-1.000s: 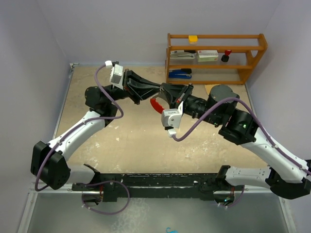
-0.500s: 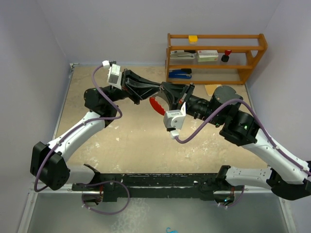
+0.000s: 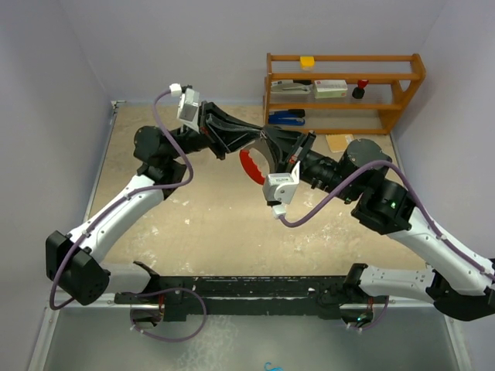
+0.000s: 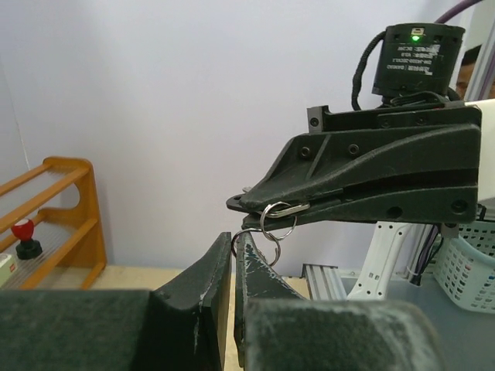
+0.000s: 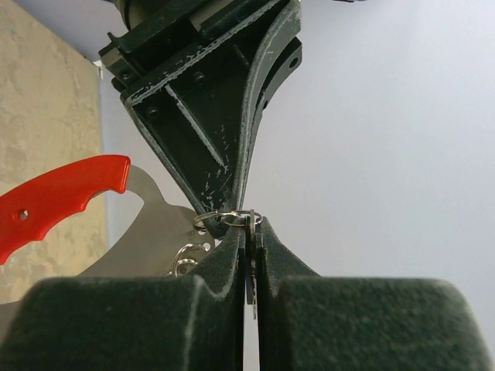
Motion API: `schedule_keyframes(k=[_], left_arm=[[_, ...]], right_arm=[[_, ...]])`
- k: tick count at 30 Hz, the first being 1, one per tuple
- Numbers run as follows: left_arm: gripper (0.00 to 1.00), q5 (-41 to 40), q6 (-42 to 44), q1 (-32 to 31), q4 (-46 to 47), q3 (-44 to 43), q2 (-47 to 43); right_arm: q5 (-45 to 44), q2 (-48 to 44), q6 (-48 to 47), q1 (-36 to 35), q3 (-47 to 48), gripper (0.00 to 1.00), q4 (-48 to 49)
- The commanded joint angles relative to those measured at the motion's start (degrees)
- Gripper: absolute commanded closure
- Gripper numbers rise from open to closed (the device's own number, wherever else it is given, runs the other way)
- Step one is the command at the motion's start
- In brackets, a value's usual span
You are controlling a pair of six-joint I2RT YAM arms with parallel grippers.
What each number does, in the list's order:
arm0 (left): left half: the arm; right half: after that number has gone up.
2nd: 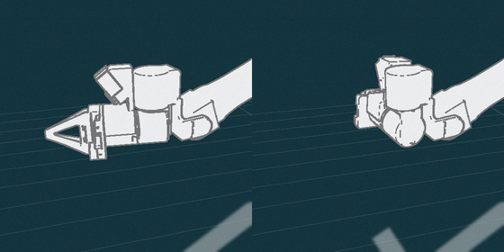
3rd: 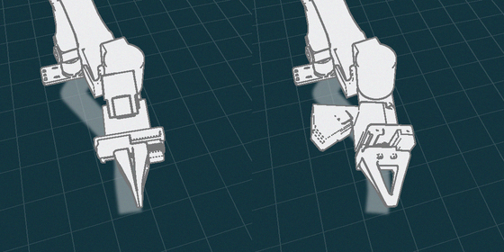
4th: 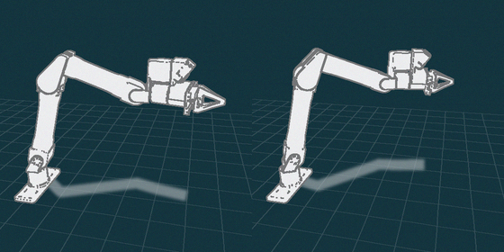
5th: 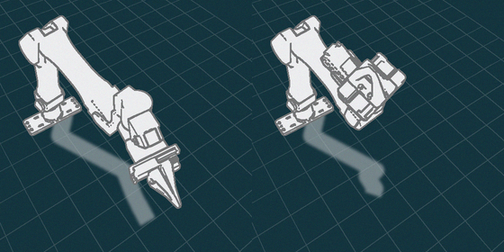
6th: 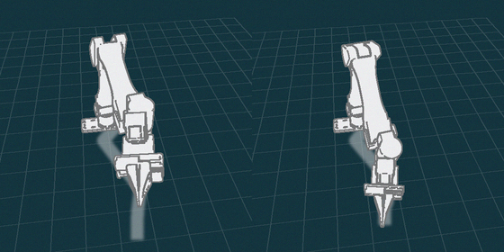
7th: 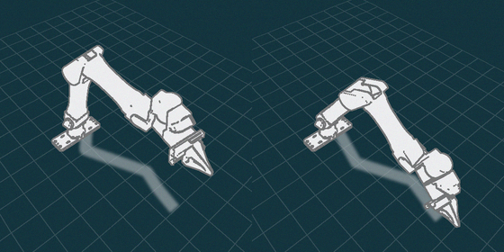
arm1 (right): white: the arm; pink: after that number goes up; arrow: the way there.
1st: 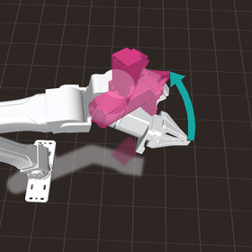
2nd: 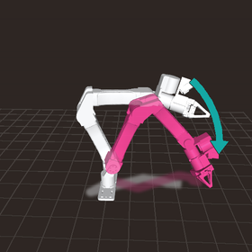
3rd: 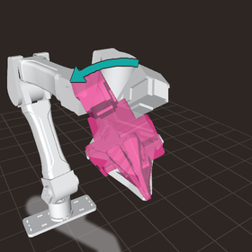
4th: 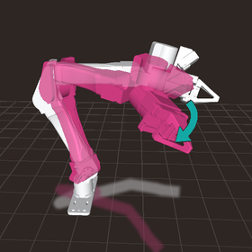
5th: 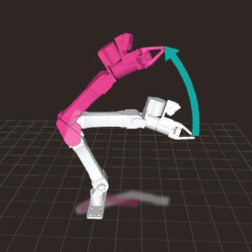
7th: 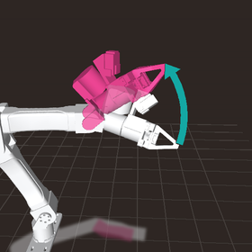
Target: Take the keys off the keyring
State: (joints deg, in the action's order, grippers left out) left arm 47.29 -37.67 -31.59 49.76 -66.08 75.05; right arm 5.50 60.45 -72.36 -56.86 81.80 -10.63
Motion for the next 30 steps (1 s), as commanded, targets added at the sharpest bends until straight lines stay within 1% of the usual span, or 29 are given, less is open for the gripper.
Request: schedule_keyframes(k=[1,5,8,10,14,19,22,25,26,27,29,30], left_arm=[[1.0,-11.1,7.8,1.7,-16.3,-6.1,1.8],[1.0,-12.7,12.3,2.5,-25.0,-10.9,2.1],[1.0,-13.1,13.8,2.6,-28.5,-13.6,2.7],[1.0,-13.0,13.3,2.6,-28.4,-13.9,2.9],[1.0,-14.0,11.4,2.6,-25.4,-12.1,2.6],[1.0,-14.4,10.9,2.6,-24.3,-11.4,2.5],[1.0,-15.2,12.1,2.7,-26.4,-11.2,2.2],[1.0,-19.9,14.2,3.4,-29.8,-10.0,0.4],[0.96,-22.1,15.2,3.6,-31.2,-9.5,-0.3],[0.89,-24.8,16.6,3.6,-32.7,-8.8,-1.2],[0.79,-30.0,18.0,3.7,-34.9,-7.4,-2.5],[0.78,-31.9,18.4,3.7,-35.3,-6.5,-3.0]], right_arm=[[8.1,-2.4,-0.3,-1.8,-0.5,0.97,4.0],[6.7,-2.2,-1.6,-1.8,-0.5,0.97,2.1],[4.8,-1.5,-2.9,-1.8,-1.3,0.98,1.2],[2.8,-0.9,-3.8,-1.8,-2.1,0.98,1.9],[-0.7,0.7,-4.9,-1.8,-3.6,0.99,3.6],[-2.3,1.5,-5.2,-1.8,-5.2,0.99,6.6],[-2.8,1.6,-4.9,-1.8,-5.0,1.0,7.1],[-2.8,1.4,-4.8,-1.8,-5.2,1.0,7.2],[-3.0,1.2,-4.6,-1.8,-5.3,1.0,7.5],[-3.4,0.9,-4.6,-1.8,-5.9,1.0,7.8],[-3.6,0.1,-4.5,-1.8,-6.8,1.0,8.5],[-3.1,-0.1,-4.3,-1.8,-6.9,1.0,8.2]])
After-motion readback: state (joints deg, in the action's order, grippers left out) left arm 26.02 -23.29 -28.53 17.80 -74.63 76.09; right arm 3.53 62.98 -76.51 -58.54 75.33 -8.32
